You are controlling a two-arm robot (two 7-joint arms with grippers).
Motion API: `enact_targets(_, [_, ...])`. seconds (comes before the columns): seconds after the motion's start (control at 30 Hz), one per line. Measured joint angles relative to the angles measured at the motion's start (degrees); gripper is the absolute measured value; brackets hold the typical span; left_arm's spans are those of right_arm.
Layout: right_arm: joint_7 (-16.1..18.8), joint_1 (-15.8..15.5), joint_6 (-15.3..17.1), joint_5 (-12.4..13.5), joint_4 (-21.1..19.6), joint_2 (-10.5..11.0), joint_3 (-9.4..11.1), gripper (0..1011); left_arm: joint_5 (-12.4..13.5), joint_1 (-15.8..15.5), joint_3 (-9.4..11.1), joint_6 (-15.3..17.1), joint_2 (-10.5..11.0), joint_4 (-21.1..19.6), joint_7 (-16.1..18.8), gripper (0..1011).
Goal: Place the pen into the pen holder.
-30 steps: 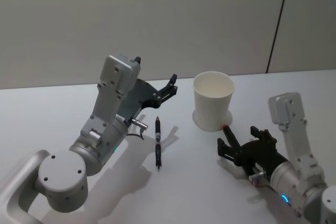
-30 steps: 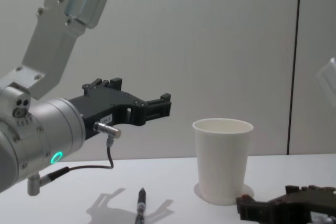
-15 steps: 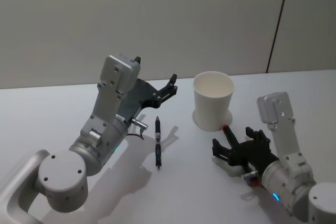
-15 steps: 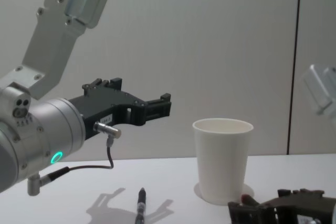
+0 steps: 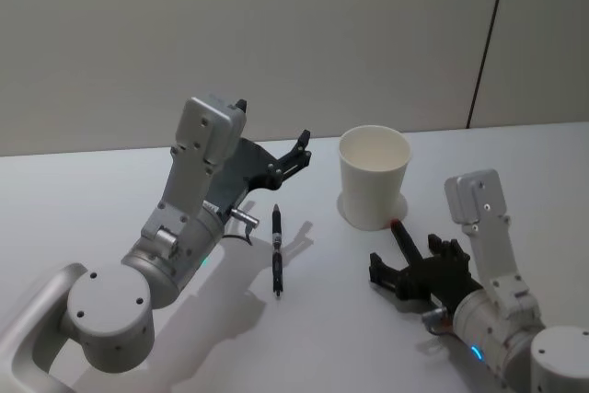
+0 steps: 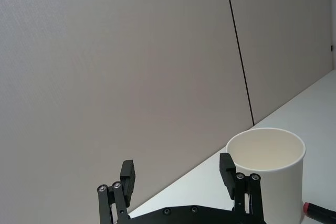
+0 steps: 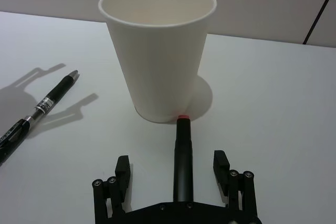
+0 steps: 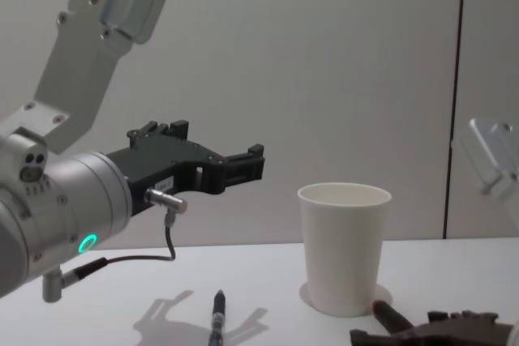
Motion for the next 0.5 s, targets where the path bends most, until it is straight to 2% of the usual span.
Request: enact_targets(0.5, [-1.28,-0.12,0.14,0.8,0.69,-0.74,0.4,1001,0.0,0.0,0.0,0.0,0.0,0.0,0.0,1001])
